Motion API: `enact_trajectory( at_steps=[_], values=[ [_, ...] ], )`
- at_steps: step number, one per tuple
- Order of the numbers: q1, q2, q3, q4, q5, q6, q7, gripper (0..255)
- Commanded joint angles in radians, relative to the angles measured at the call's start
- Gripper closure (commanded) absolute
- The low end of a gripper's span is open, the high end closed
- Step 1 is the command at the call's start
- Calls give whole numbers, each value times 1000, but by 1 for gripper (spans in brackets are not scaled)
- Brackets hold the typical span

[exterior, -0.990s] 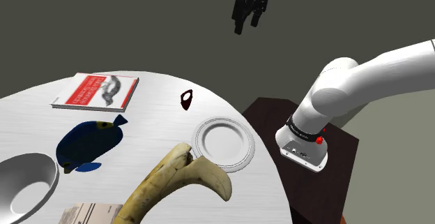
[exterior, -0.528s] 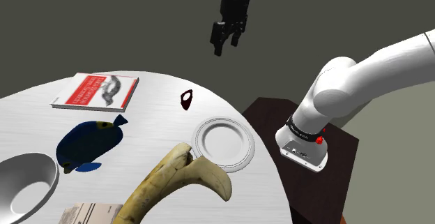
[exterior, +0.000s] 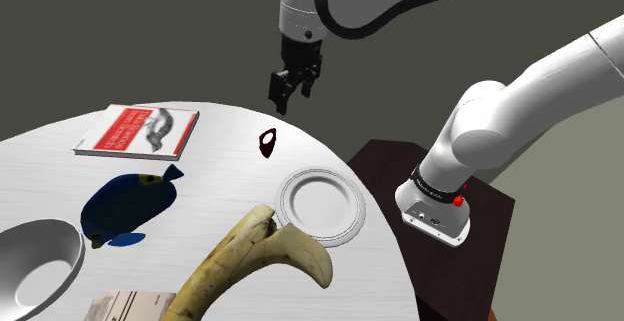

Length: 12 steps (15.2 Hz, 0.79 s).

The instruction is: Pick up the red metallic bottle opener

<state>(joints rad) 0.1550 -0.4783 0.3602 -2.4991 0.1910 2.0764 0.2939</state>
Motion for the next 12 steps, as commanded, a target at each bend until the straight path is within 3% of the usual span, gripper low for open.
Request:
enact_trajectory(
  at_steps=[1,5,12],
  values=[
    [7,62,35,2,2,68,22,0],
    [16,189,107,30,-18,180,81,0],
    [12,256,128,-7,-38,281,102,0]
  ],
)
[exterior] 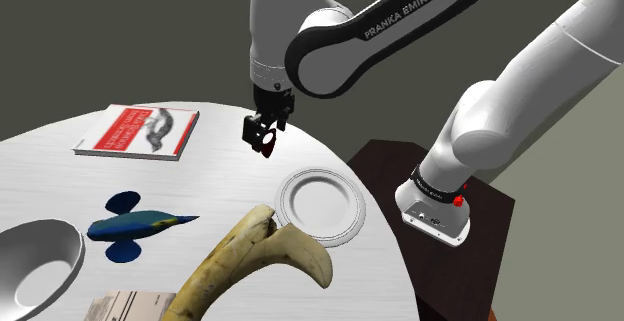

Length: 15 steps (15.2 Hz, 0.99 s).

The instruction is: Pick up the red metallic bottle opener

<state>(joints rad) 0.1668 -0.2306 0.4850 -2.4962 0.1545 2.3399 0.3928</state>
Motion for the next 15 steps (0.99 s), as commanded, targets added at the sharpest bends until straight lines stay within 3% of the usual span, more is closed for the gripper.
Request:
enact_trajectory(
  at_steps=[1,3,4,15],
  values=[
    [-2,24,7,-19,-8,43,8,0],
    [-2,24,7,-19,-8,43,8,0],
    [-2,23,7,-19,-7,41,7,255],
    [0,4,2,-7,0,11,2,255]
  ],
)
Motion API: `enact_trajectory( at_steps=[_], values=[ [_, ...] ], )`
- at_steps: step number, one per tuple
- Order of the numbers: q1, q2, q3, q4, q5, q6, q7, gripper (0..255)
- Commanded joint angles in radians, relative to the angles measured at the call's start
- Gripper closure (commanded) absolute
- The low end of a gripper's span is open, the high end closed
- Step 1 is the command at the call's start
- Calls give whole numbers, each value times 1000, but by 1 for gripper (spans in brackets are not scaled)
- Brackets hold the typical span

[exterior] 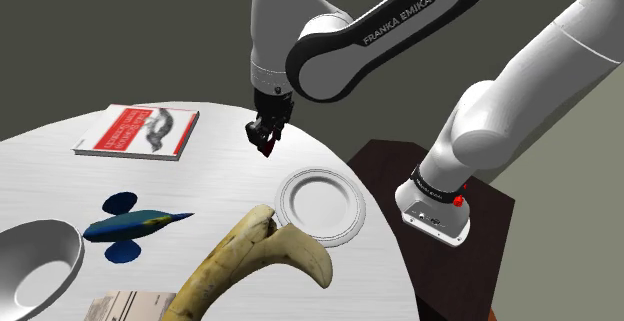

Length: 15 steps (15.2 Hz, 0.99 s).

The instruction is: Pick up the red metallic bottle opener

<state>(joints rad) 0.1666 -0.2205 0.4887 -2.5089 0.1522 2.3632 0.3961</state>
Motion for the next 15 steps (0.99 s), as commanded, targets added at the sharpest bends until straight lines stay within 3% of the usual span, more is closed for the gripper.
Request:
enact_trajectory(
  at_steps=[1,15],
  values=[
    [2,-16,-4,12,5,-27,-5,255],
    [9,-111,-35,104,26,-211,-25,255]
  ],
)
